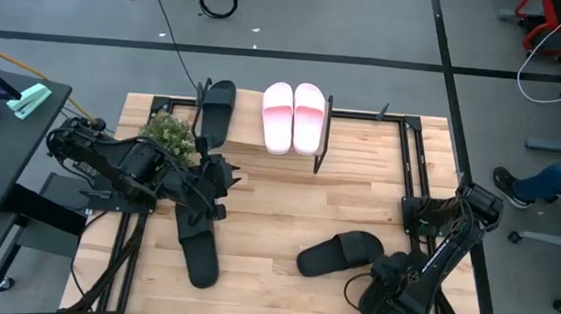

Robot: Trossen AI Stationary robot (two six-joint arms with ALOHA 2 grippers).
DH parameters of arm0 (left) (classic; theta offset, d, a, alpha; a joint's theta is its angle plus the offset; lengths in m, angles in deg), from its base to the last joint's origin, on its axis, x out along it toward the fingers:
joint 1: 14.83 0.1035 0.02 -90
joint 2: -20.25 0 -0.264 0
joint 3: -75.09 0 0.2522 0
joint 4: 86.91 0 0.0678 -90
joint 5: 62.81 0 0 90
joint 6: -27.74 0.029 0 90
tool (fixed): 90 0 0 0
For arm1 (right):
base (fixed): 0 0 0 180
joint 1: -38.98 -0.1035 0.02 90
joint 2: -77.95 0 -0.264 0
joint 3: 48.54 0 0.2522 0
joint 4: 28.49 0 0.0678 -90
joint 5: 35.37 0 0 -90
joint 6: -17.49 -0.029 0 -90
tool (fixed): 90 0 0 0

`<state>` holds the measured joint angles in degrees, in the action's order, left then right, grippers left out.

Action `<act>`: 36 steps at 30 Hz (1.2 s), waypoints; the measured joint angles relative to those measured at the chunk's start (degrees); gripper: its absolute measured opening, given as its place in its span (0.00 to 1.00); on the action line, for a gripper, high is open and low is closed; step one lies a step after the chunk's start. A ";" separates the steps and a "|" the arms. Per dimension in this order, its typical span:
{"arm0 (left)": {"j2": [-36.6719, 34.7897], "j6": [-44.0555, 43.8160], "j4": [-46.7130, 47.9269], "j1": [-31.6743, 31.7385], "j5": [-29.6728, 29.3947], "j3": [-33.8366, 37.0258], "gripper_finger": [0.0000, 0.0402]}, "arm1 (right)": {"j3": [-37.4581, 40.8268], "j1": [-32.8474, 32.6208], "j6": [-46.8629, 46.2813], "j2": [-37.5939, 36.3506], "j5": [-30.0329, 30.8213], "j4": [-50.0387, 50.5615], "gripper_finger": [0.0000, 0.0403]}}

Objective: Pick and place slides into the shelf
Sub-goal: Put the right black slide on the shelf

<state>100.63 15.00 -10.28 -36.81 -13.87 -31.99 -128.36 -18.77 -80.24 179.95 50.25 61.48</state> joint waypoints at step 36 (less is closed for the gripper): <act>-0.28 -1.94 7.96 -9.77 0.00 0.00 0.11 | -35.23 17.05 60.72 0.00 68.81 -11.64 0.02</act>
<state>100.35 13.06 -2.32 -46.58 -13.87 -31.99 -163.60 -1.72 -19.52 179.94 119.06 49.84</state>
